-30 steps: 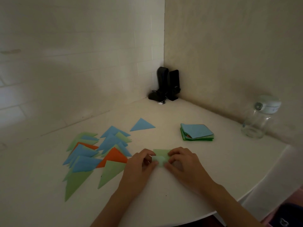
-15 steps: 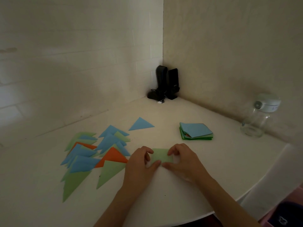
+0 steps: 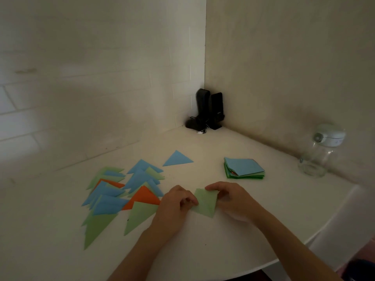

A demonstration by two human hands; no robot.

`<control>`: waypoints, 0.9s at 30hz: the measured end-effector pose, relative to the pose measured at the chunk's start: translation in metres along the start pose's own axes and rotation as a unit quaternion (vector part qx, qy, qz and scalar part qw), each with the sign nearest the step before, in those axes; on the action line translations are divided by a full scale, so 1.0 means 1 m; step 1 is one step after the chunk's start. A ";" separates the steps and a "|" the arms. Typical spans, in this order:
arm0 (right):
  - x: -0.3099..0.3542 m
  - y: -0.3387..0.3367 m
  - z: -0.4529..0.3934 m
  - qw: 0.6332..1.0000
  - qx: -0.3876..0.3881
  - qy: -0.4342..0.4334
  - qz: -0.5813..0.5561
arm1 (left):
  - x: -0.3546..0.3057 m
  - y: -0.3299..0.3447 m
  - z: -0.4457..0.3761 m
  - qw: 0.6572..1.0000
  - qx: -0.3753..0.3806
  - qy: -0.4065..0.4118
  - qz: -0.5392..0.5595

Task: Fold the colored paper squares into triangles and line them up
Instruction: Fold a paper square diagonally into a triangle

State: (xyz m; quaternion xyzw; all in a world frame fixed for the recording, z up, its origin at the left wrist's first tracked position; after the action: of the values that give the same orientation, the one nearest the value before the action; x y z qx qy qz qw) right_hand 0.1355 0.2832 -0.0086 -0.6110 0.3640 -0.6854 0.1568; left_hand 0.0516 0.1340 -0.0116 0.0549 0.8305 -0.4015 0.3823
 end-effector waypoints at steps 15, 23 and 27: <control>0.014 0.004 0.013 0.977 -0.050 -0.140 0.156 | -0.046 0.011 0.020 0.940 0.009 0.122 -0.318; 0.007 0.001 0.012 0.982 -0.084 -0.104 0.132 | -0.025 -0.001 0.018 0.953 -0.052 0.114 -0.275; -0.001 0.002 0.013 0.988 -0.103 -0.058 0.104 | -0.020 -0.013 0.021 0.967 -0.089 0.052 -0.234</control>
State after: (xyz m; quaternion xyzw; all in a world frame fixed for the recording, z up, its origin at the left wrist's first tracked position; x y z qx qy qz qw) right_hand 0.1473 0.2783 -0.0111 -0.6211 0.4847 -0.5877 0.1842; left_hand 0.0727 0.1150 0.0014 -0.1545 0.8714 -0.4004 0.2376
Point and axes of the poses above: each hand's wrist, its own z-axis away from the middle knuckle, its own y-axis out of the palm, x = y × z, the point moved 7 cm from there along -z, towards the middle knuckle, and after that the axes turned 2 degrees about x, right-handed, at the moved point
